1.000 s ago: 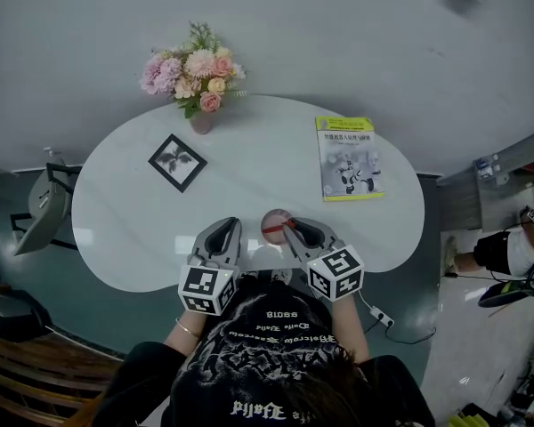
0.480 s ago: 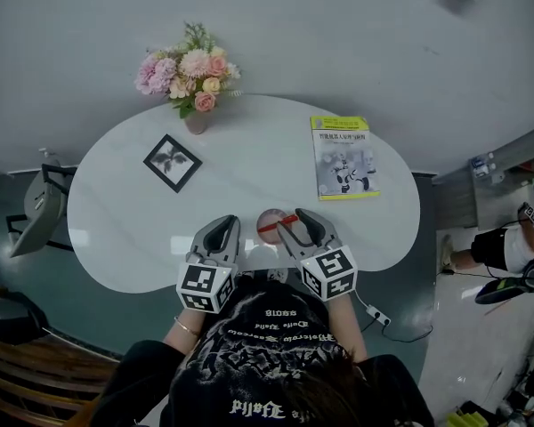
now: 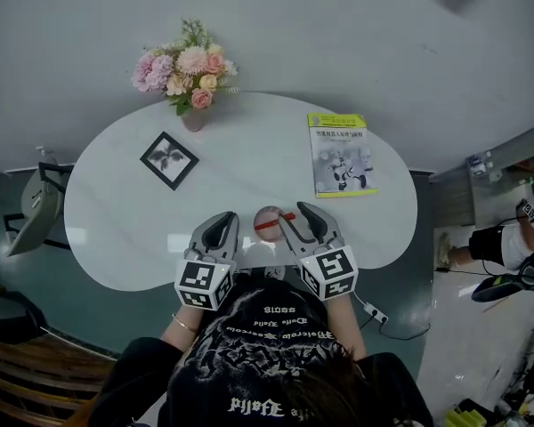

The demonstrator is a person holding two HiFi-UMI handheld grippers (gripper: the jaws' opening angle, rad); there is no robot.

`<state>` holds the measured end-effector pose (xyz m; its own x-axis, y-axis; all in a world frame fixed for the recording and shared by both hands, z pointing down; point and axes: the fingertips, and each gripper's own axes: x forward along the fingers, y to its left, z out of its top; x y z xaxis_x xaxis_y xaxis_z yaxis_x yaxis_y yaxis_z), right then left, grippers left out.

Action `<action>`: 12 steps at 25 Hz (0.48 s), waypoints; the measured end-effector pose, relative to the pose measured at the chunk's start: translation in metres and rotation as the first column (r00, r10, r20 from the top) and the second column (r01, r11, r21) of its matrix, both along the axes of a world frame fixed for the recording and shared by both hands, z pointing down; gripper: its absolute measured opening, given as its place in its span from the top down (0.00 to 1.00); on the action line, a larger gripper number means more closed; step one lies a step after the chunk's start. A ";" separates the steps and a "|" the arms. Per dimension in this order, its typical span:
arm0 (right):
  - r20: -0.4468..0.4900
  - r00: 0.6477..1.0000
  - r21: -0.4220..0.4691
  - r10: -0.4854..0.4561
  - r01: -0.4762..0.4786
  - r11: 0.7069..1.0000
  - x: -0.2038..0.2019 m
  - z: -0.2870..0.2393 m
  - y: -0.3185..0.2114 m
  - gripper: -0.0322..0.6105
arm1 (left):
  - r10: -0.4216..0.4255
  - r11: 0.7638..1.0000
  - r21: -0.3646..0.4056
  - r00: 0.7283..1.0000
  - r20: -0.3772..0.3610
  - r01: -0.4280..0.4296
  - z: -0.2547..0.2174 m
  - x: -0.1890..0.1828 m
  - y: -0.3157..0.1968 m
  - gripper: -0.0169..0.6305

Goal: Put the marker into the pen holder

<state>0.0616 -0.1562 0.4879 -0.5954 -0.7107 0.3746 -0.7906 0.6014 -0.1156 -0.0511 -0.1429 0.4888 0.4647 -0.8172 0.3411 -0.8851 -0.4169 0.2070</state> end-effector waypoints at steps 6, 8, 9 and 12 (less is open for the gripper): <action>0.006 0.997 0.026 0.077 -0.077 0.997 0.014 -0.006 -0.002 0.80 | 0.012 1.000 0.003 1.000 -0.001 -0.012 -0.002 0.003 0.002 0.92; -0.005 0.994 0.036 0.111 -0.110 0.993 0.020 -0.006 -0.004 0.87 | 0.014 1.000 0.005 1.000 -0.002 -0.014 -0.002 0.004 0.002 0.92; -0.008 0.993 0.038 0.121 -0.120 0.992 0.022 -0.006 -0.005 0.88 | 0.016 1.000 0.005 1.000 -0.003 -0.016 -0.002 0.005 0.002 0.92; -0.006 0.991 0.045 0.136 -0.136 0.990 0.027 -0.008 -0.004 0.90 | 0.017 1.000 0.005 1.000 -0.006 -0.017 -0.002 0.007 0.003 0.92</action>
<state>0.0891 -0.1603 0.4796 -0.4889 -0.8009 0.3459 -0.8662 0.4928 -0.0833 -0.0443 -0.1397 0.4864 0.4802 -0.8111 0.3340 -0.8768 -0.4325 0.2103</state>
